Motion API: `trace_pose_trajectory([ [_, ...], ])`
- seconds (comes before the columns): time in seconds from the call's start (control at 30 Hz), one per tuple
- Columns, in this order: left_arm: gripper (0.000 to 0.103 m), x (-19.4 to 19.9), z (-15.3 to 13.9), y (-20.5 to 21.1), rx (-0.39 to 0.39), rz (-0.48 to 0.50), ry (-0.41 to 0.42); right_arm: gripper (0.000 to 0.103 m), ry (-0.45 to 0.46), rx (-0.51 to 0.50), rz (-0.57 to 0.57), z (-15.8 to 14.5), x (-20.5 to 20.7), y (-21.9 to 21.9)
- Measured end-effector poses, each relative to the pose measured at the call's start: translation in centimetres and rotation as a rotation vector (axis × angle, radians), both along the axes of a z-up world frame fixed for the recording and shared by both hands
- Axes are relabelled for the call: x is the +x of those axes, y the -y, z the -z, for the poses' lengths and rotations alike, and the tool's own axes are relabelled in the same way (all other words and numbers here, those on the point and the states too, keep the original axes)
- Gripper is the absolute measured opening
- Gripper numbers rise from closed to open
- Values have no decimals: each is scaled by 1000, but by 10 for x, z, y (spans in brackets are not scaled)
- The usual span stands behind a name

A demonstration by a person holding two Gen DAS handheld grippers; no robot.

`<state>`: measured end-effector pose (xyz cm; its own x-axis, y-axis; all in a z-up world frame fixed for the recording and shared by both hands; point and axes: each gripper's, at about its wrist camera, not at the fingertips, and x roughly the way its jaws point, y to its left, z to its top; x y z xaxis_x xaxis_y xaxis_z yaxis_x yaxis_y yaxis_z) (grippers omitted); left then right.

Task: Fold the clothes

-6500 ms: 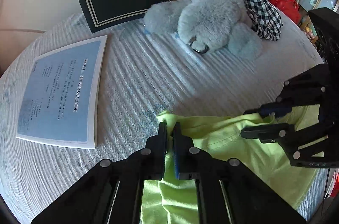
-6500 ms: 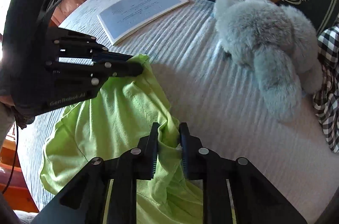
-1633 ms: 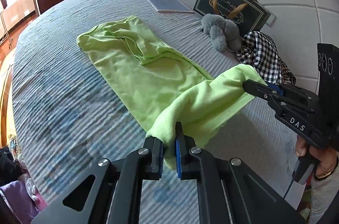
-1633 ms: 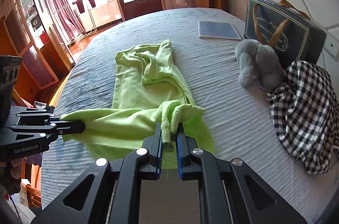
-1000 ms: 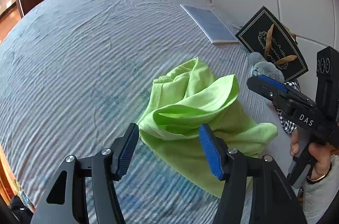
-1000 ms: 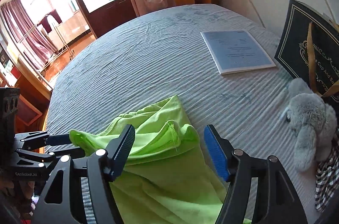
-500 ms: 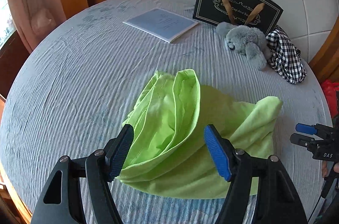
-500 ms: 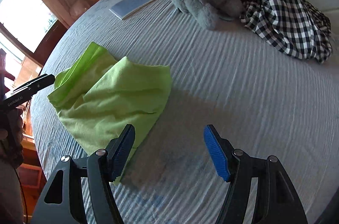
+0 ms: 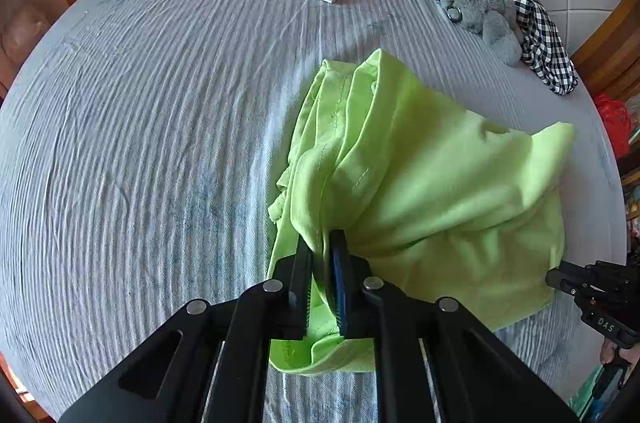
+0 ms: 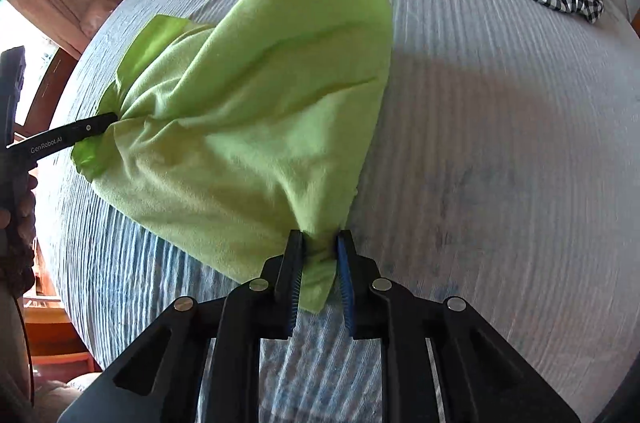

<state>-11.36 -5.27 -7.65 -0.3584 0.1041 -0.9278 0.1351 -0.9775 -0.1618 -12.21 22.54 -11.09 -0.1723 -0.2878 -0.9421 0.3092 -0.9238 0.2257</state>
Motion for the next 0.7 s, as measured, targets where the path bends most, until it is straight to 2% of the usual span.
trace_pose_trajectory([
  [0.03,20,0,-9,1,23,13,-22,17,-11,-24,16,-7,-2,-7],
  [0.07,42,-1,-17,3,46,26,-45,17,-21,-47,31,-13,-3,-15],
  [0.1,54,-1,-26,4,69,39,-67,22,-32,-71,47,-20,-5,-22],
  [0.13,72,-9,-33,3,73,49,-92,31,-63,-84,68,-29,-11,-29],
  [0.17,73,-16,-41,2,76,59,-118,38,-93,-96,89,-38,-17,-36],
  [0.2,73,-23,-49,2,79,69,-143,51,-124,-102,111,-44,-24,-41],
  [0.23,73,-34,-47,-1,66,78,-143,55,-143,-113,131,-48,-33,-44],
  [0.33,73,-68,-37,-7,28,97,-124,55,-153,-159,180,-52,-57,-47],
  [0.4,73,-81,-26,-9,8,114,-103,55,-151,-149,185,-48,-64,-42],
  [0.5,67,-90,-11,-12,-13,145,-68,56,-148,-134,193,-41,-73,-34],
  [0.53,60,-91,-6,-13,-17,154,-54,60,-147,-129,196,-39,-76,-32],
  [0.6,37,-92,4,-15,-31,171,-25,66,-144,-118,201,-35,-82,-26],
  [0.63,13,-93,9,-17,-43,185,-11,66,-143,-113,203,-33,-85,-24],
  [0.67,3,-94,15,-19,-54,198,3,66,-142,-108,206,-31,-89,-21],
  [0.7,3,-94,14,-20,-83,202,-12,62,-141,-103,208,-29,-92,-19],
])
